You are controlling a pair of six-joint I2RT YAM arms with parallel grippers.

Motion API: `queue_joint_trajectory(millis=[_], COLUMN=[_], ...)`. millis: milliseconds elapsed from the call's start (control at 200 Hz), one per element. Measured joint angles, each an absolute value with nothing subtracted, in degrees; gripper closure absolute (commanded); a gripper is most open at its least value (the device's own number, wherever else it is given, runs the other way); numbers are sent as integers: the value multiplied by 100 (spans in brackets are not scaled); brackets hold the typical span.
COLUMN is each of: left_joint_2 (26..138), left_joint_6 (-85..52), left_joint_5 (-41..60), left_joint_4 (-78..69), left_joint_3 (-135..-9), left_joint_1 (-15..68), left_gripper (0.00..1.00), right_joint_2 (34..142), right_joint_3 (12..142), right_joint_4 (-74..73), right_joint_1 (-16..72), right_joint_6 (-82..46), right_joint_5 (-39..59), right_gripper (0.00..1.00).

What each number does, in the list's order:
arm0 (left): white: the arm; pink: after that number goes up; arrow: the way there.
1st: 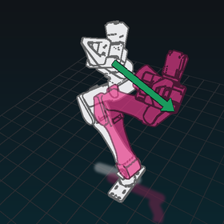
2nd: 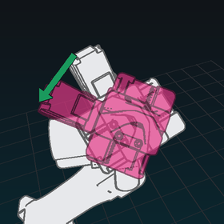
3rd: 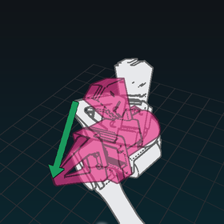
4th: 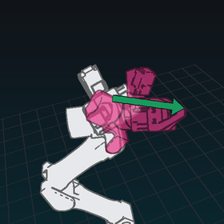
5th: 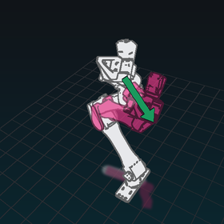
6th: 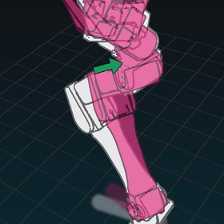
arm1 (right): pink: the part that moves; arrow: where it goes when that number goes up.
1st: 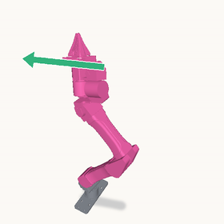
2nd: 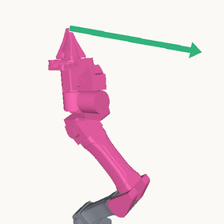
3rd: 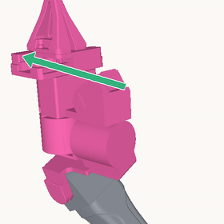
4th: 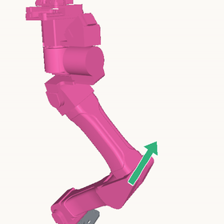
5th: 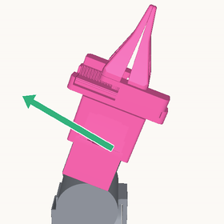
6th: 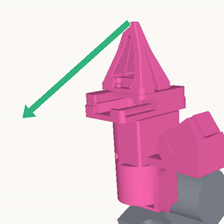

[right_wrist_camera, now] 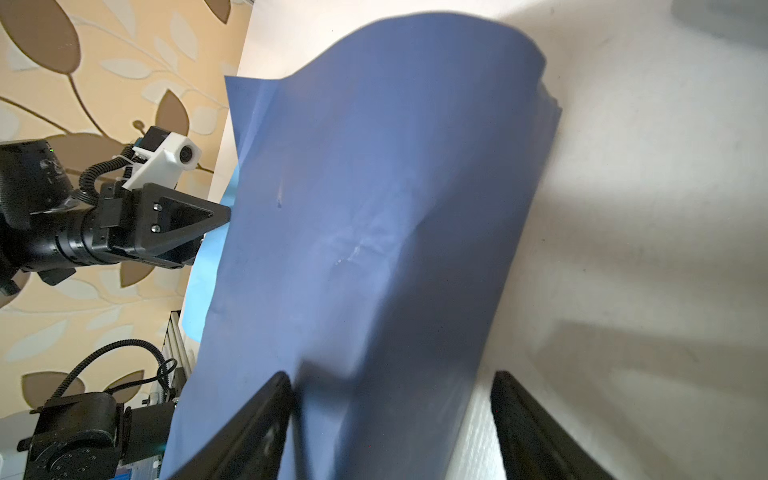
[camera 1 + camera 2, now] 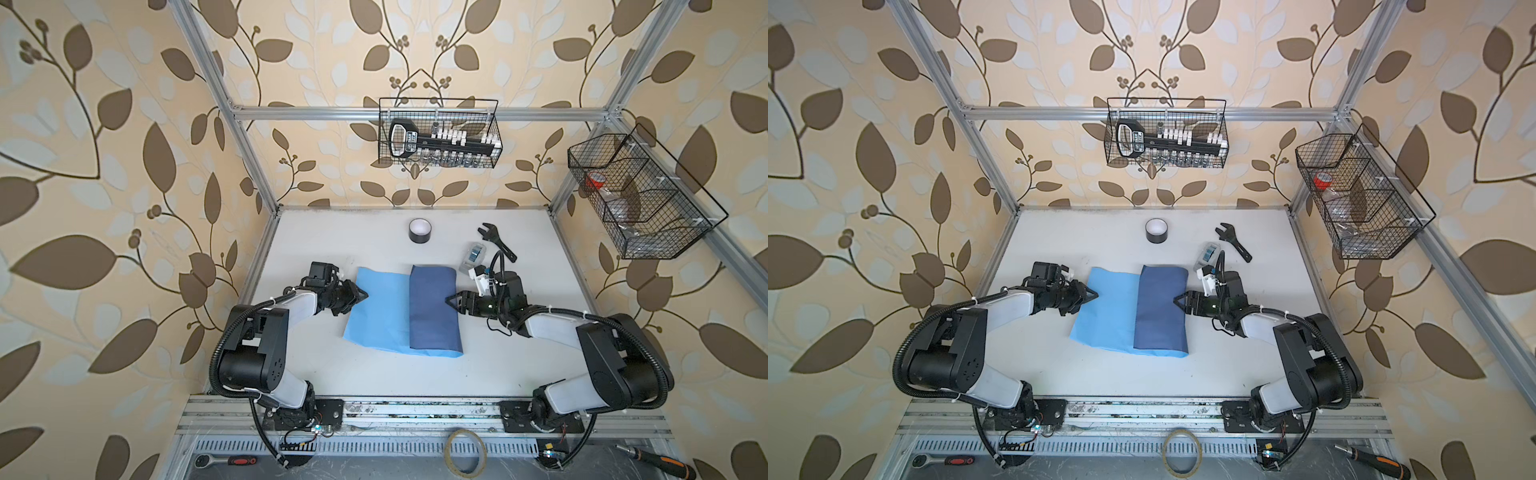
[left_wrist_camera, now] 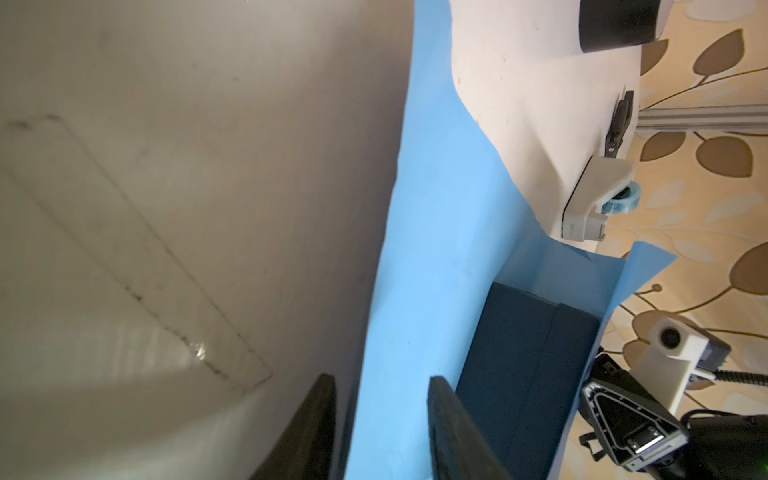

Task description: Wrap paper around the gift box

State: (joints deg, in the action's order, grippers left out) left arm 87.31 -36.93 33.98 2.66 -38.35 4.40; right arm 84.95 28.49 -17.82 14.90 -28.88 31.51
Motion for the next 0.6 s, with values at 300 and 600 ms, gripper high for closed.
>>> queue_joint_trajectory(millis=[300,600], left_joint_2=[8442,7557], left_joint_6=[-3638,-3861], left_joint_5=[3402,3092], left_joint_4=[276,298], left_joint_3=[-3835,-3839], left_joint_1=[445,1302], left_gripper=[92,98], right_joint_2=[8495,8508], right_joint_3=[2849,2849], right_joint_4=[-1782,-1804], right_joint_1=[1494,1500], right_joint_6=[-2891,-2891], right_joint_5=[3151,3146], right_gripper=[24,25])
